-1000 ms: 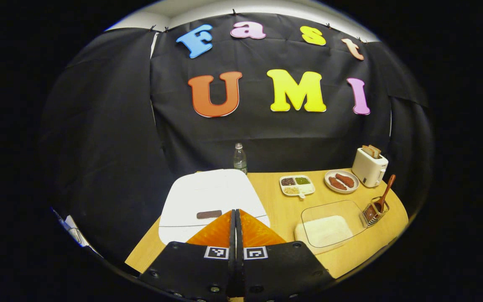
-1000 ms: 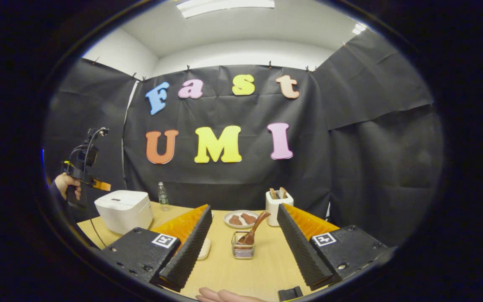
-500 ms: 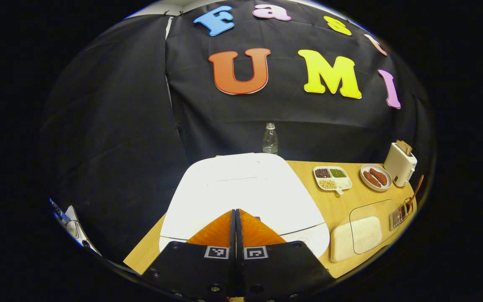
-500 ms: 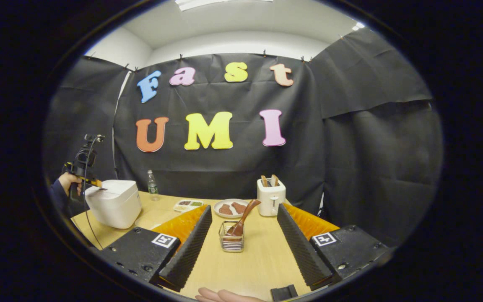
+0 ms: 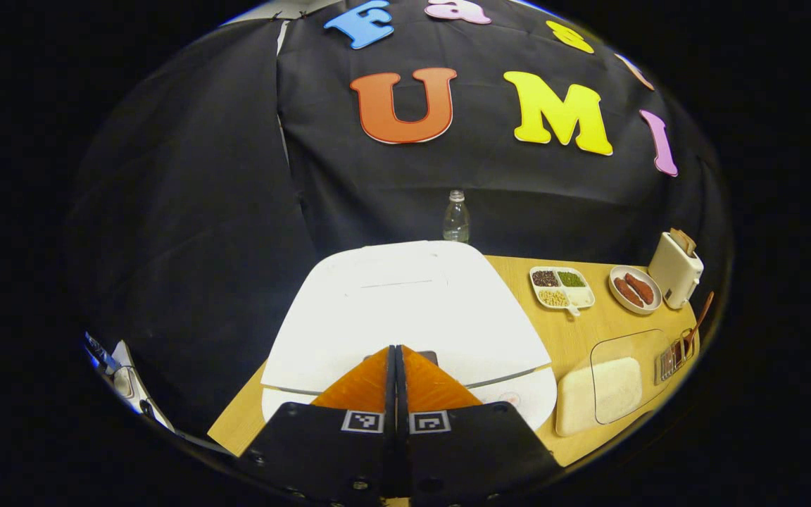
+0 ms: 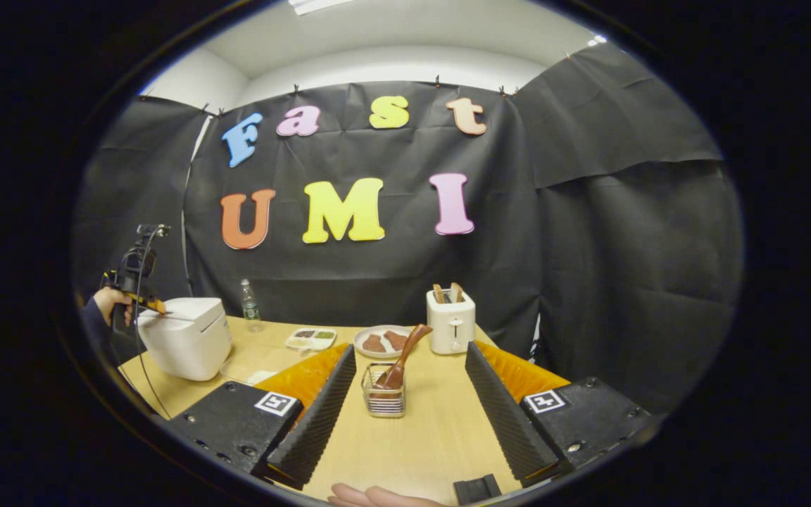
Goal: Close the left gripper, press the button to open the rice cooker; take a wooden spoon from the chopstick holder with the right hand, scoop a spoonful of rice and pour it into the rice cooker, then put the wooden spoon back into the chopstick holder.
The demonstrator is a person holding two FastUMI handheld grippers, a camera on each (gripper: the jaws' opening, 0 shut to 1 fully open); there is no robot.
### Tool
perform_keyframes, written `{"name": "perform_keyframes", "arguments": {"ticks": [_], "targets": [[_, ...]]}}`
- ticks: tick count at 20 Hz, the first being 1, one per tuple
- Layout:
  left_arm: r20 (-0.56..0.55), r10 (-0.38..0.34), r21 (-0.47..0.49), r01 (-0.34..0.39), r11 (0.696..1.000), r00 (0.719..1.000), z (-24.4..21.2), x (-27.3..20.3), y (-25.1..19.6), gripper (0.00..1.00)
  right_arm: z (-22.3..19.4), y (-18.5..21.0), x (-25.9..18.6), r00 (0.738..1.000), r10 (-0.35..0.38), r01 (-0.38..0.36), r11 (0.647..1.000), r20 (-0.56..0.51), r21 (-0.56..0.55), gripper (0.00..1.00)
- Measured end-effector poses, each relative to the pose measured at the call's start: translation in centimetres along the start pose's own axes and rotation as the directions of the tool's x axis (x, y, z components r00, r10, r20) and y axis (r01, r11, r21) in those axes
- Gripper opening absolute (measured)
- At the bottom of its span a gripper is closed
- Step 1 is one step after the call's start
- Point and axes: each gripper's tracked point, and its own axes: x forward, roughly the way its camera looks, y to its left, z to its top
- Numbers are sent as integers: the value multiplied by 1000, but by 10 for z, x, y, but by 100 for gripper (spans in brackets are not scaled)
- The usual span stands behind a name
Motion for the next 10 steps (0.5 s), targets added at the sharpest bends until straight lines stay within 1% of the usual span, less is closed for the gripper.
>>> {"name": "perform_keyframes", "arguments": {"ticks": [1, 2, 6, 8, 9, 10], "targets": [[29, 10, -1, -10, 1000, 1000, 9, -3, 1, 0, 1, -2, 0, 1000, -8, 8, 1000, 5, -3, 100], [68, 17, -1, -17, 1000, 998, 19, -5, 2, 0, 1, -4, 1, 1000, -16, 16, 1000, 6, -5, 97], [203, 36, -14, -34, 999, 978, 60, -14, 7, 1, -9, -8, 10, 999, -29, 29, 1000, -18, 1, 98], [233, 44, -21, -40, 999, 972, 74, -16, 11, 2, -12, -12, 16, 999, -39, 39, 999, -23, -4, 98], [251, 62, -31, -56, 998, 966, 82, -17, 17, 3, -13, -13, 19, 999, -40, 40, 999, -24, -8, 100], [265, 53, -37, -44, 998, 963, 86, -19, 15, 12, -13, -12, 22, 999, -35, 35, 999, -19, -7, 100]]}}
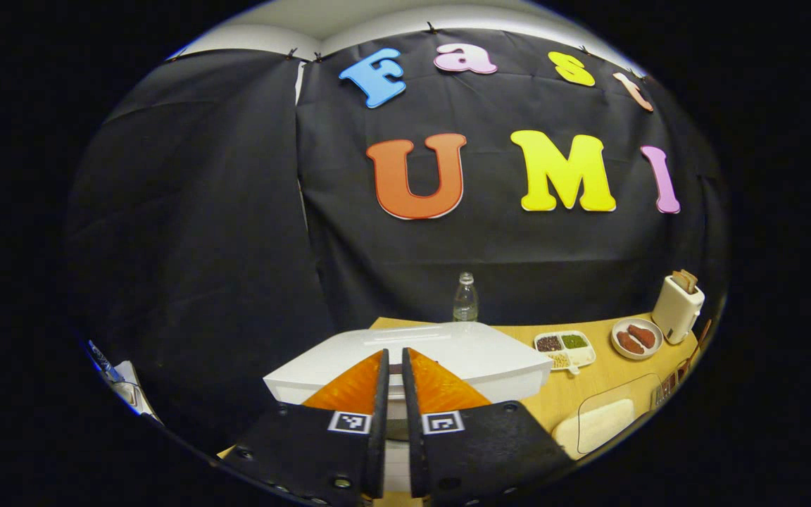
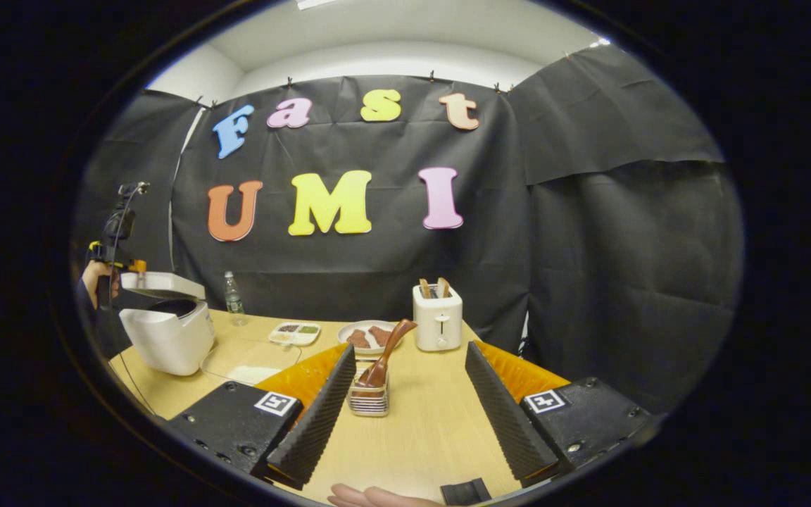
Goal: Close the left gripper, press the button to open the rice cooker; take a wooden spoon from the chopstick holder with the right hand, scoop a spoonful of rice and pour it into the rice cooker, then put the wooden spoon back into the chopstick holder.
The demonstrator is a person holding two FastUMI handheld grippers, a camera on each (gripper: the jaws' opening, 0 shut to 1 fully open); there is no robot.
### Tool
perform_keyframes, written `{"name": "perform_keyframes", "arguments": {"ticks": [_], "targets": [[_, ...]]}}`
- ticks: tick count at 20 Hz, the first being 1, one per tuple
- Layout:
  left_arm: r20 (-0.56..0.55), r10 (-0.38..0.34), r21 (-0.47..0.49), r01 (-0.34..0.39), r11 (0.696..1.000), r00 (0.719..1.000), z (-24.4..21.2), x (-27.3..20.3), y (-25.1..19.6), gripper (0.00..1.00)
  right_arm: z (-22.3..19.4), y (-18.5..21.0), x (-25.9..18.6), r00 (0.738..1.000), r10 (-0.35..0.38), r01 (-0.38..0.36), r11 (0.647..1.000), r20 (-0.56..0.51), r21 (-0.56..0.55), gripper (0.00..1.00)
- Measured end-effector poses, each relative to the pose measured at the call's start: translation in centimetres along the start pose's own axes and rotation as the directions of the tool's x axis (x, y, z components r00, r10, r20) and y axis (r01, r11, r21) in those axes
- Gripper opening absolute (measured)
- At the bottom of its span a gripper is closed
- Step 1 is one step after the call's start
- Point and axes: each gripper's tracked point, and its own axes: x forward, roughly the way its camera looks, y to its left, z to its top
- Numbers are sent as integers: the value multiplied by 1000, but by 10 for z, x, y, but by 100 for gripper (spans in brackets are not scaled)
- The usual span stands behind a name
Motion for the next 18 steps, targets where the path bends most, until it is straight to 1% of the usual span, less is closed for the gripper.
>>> {"name": "perform_keyframes", "arguments": {"ticks": [1, 2, 3, 4, 5, 6, 7, 8, 9, 10, 11, 12, 13, 14, 16, 17, 18], "targets": [[18, -19, -9, 19, 1000, 1000, 6, -3, -2, 25, -1, 2, 5, 1000, 12, -12, 1000, 3, 5, 100], [28, -17, -21, 18, 1000, 999, 8, -4, 1, 25, -4, 4, 9, 1000, 23, -24, 1000, 3, 16, 100], [46, -15, -36, 17, 999, 999, 12, -8, 4, 23, -10, 4, 16, 1000, 29, -29, 999, -4, 26, 100], [43, -33, -47, 35, 998, 999, 9, -9, 0, 23, -17, 4, 24, 999, 35, -35, 999, -16, 26, 98], [47, -39, -54, 41, 998, 998, 9, -16, 2, 28, -23, 5, 31, 999, 41, -40, 999, -27, 27, 98], [60, -46, -57, 49, 997, 997, 10, -21, 3, 29, -28, 4, 39, 999, 41, -40, 999, -34, 32, 100], [71, -35, -53, 39, 998, 997, 10, -28, 6, 37, -33, 3, 47, 998, 39, -38, 999, -43, 38, 100], [83, -22, -49, 26, 998, 996, 8, -36, 12, 51, -38, 3, 53, 998, 42, -40, 998, -43, 48, 100], [94, -24, -47, 28, 998, 995, 7, -47, 13, 58, -41, 2, 60, 998, 40, -38, 997, -42, 62, 100], [109, -21, -52, 27, 998, 994, 7, -60, 13, 70, -44, 2, 69, 998, 42, -39, 997, -39, 74, 100], [125, -22, -64, 31, 997, 992, 7, -73, 14, 92, -47, 3, 78, 998, 41, -37, 996, -44, 76, 100], [143, -28, -76, 39, 996, 989, 7, -87, 15, 95, -51, 3, 86, 998, 45, -42, 996, -42, 78, 98], [163, -13, -99, 29, 995, 987, 5, -100, 20, 96, -50, 7, 95, 998, 58, -56, 995, -29, 81, 100], [180, -9, -120, 31, 992, 984, 4, -112, 25, 96, -49, 10, 105, 997, 69, -68, 995, -18, 72, 100], [217, -23, -142, 55, 988, 976, 0, -137, 29, 96, -58, 7, 125, 998, 53, -53, 998, -36, 26, 100], [220, -36, -140, 69, 988, 975, -5, -147, 30, 95, -63, 6, 134, 998, 42, -41, 999, -52, 11, 100], [218, -34, -140, 66, 988, 975, -13, -158, 35, 95, -65, 8, 143, 997, 41, -41, 999, -61, 14, 100]]}}
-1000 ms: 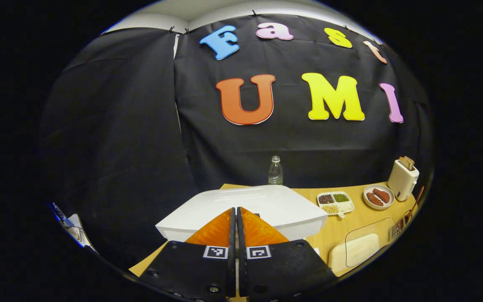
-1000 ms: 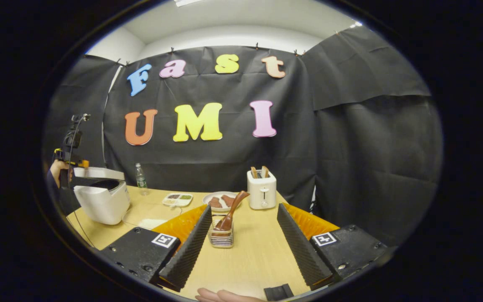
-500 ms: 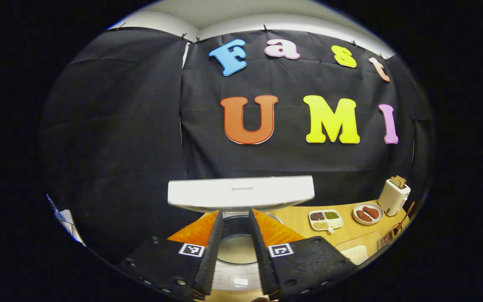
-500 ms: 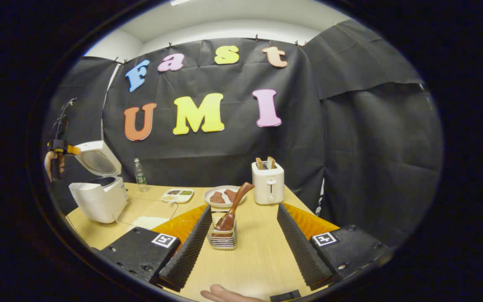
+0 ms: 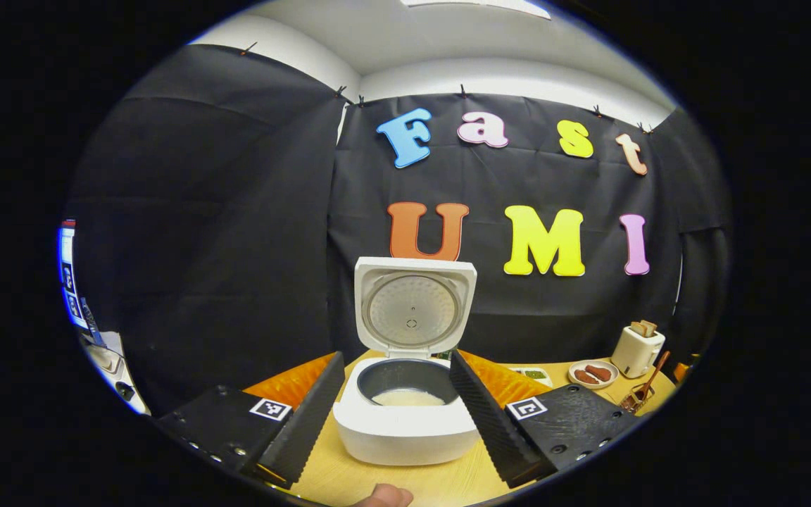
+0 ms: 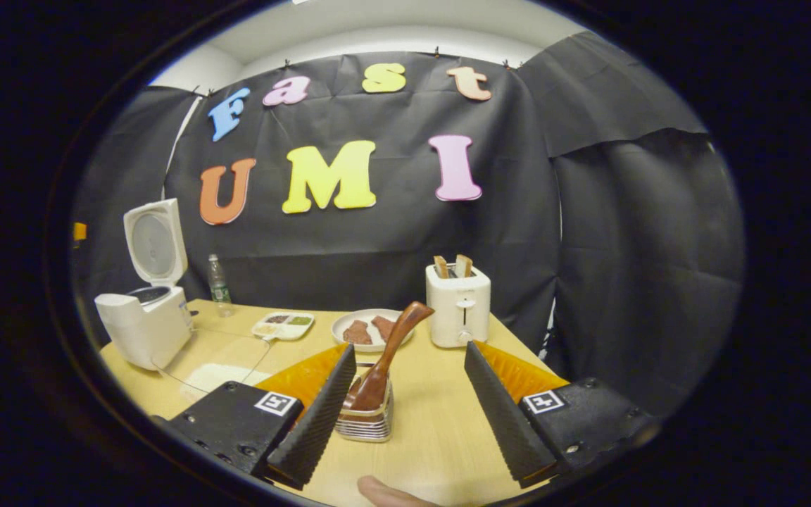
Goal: Close the left gripper, press the button to open the rice cooker; take a wooden spoon from the chopstick holder with the right hand, scoop a spoonful of rice and pour it into the rice cooker, then put the wooden spoon back into the chopstick holder.
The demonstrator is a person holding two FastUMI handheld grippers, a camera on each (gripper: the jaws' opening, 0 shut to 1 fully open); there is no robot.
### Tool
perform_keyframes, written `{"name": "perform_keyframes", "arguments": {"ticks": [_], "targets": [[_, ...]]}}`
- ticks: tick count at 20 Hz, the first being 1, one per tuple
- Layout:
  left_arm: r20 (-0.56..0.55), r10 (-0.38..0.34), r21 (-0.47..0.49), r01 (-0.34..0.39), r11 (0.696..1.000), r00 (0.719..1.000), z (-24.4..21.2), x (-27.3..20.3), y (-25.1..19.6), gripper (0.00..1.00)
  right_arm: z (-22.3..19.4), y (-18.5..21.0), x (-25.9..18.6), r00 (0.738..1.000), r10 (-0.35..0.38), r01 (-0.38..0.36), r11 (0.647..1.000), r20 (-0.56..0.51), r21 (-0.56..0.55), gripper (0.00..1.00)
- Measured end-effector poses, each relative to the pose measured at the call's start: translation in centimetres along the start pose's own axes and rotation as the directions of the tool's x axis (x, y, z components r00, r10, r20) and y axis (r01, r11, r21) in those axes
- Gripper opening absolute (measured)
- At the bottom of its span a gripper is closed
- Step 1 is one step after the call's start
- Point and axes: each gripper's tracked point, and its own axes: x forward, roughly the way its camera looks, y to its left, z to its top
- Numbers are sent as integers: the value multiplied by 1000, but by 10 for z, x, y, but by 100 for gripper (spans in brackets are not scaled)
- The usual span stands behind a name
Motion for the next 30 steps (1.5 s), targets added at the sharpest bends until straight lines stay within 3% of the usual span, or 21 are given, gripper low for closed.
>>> {"name": "perform_keyframes", "arguments": {"ticks": [6, 11, 15, 16, 17, 20, 21, 22, 23, 26, 30], "targets": [[2, -69, -18, 70, 997, 998, -24, -68, 8, 94, -25, 14, 58, 997, 25, -23, 999, -79, 30, 98], [-6, -58, -29, 58, 998, 998, -45, -105, 28, 94, -26, 19, 87, 996, -5, 7, 999, -90, 31, 100], [7, -73, -39, 73, 997, 997, -61, -125, 27, 94, -35, 30, 110, 986, 15, 1, 996, -168, 94, 86], [8, -68, -39, 68, 997, 998, -64, -126, 29, 94, -34, 30, 114, 983, 15, 6, 993, -181, 114, 75], [7, -69, -43, 69, 997, 998, -66, -128, 29, 94, -30, 32, 119, 984, 29, -6, 991, -175, 130, 76], [-17, -120, -60, 119, 991, 993, -78, -135, 8, 94, -36, 39, 127, 975, 63, -32, 988, -211, 149, 47], [-24, -145, -57, 143, 988, 989, -82, -138, -1, 94, -38, 44, 125, 972, 87, -51, 985, -220, 165, 41], [-27, -169, -45, 168, 985, 985, -86, -140, -10, 94, -37, 45, 121, 970, 103, -64, 981, -218, 181, 26], [-25, -187, -31, 186, 982, 982, -87, -142, -18, 94, -32, 46, 118, 971, 116, -74, 977, -207, 200, 29], [-26, -217, 5, 217, 976, 976, -92, -144, -30, 94, -17, 34, 102, 986, 83, -50, 974, -144, 219, 20], [-25, -225, 45, 226, 973, 974, -99, -149, -37, 94, 10, 38, 86, 993, 92, -75, 978, -79, 193, 16]]}}
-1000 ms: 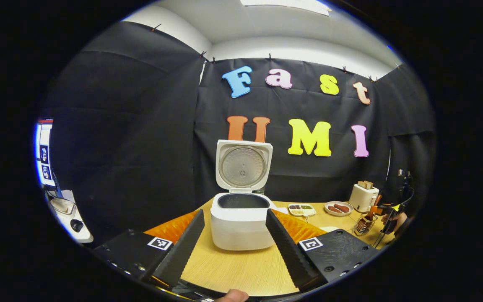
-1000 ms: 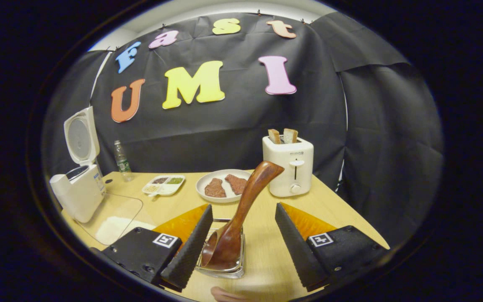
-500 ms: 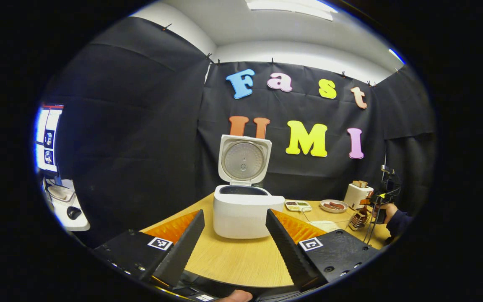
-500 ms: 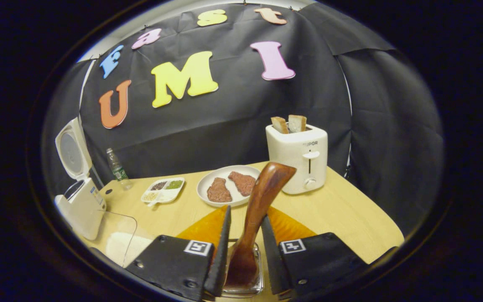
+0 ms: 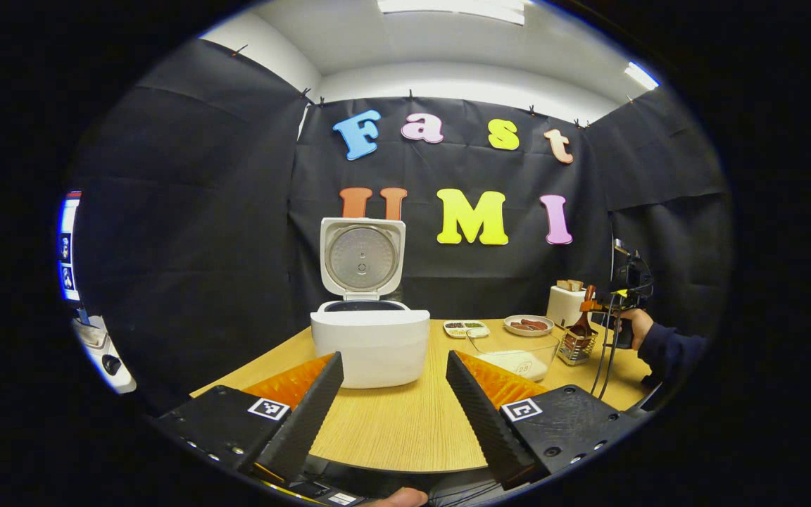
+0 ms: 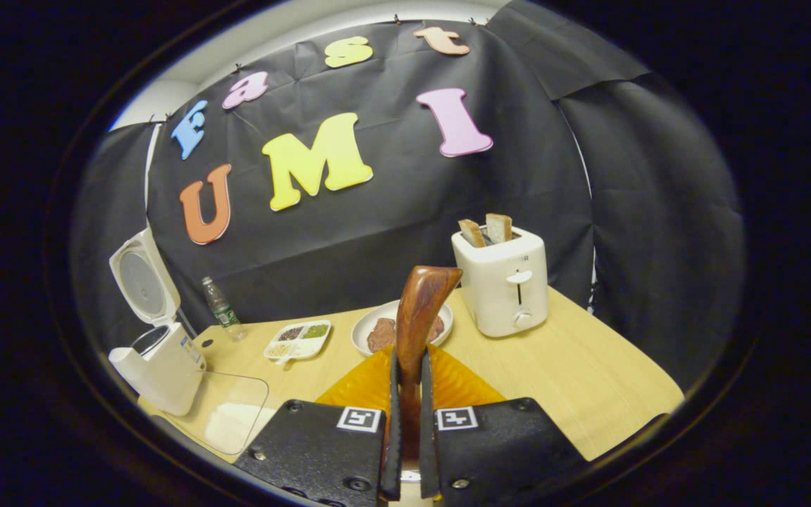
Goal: Close the left gripper, press the button to open the rice cooker; take a wooden spoon from the chopstick holder with the right hand, scoop a spoonful of rice and pour it into the rice cooker, then put the wooden spoon back into the chopstick holder.
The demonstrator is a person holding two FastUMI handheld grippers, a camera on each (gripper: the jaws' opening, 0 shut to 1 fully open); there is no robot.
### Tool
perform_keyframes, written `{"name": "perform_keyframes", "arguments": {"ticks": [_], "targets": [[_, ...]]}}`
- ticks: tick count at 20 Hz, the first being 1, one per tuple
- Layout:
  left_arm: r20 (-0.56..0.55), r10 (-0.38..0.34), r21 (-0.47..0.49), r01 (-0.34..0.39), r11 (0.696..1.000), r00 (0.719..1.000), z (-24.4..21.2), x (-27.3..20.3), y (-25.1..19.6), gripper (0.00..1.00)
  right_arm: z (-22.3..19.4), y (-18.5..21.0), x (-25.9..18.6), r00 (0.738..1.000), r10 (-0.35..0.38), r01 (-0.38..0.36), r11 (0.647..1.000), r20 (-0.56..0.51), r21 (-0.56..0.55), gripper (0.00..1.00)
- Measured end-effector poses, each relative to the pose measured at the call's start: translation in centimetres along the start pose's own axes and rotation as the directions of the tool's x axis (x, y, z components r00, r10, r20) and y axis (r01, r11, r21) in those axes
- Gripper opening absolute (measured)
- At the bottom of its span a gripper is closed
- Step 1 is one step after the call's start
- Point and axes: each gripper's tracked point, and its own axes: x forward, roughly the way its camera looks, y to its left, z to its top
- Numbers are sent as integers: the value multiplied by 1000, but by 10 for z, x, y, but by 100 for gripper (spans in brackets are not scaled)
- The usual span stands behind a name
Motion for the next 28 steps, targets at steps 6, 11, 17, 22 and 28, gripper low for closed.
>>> {"name": "perform_keyframes", "arguments": {"ticks": [6, 11, 17, 22, 28], "targets": [[-14, 8, -27, -8, 1000, 1000, -13, -8, 9, 94, 53, 18, -36, 986, -14, 30, 995, 166, -93, 13], [8, 41, -40, -41, 998, 999, -6, -15, 24, 94, 72, 61, -58, 971, 29, 13, 985, 239, -173, 13], [37, 48, -45, -47, 998, 998, -2, -21, 35, 94, 60, 142, -68, 965, 140, -89, 970, 223, -226, 11], [33, 58, -60, -56, 997, 998, -6, -26, 43, 94, 36, 198, -65, 959, 203, -147, 952, 196, -269, 11], [51, 66, -69, -62, 996, 997, -4, -28, 48, 94, -24, 228, -37, 974, 190, -151, 951, 125, -271, 12]]}}
